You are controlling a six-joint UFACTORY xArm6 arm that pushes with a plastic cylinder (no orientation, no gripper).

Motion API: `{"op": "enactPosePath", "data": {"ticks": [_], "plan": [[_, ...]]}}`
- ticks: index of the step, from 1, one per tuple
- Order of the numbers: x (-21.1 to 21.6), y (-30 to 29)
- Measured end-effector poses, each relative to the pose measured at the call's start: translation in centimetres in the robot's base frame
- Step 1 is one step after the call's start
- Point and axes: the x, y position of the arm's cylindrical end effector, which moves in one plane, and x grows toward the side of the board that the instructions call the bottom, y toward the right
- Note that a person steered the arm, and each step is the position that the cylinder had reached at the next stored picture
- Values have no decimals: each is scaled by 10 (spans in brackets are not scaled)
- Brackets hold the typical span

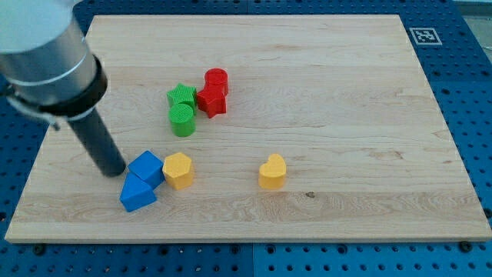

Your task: Point your arm towards the yellow heart

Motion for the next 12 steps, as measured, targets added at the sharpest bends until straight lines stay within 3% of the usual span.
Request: {"op": "enactPosePath", "data": {"ticks": [1, 5, 7, 12], "plan": [[-16, 27], [-8, 291], [38, 306], [14, 265]]}}
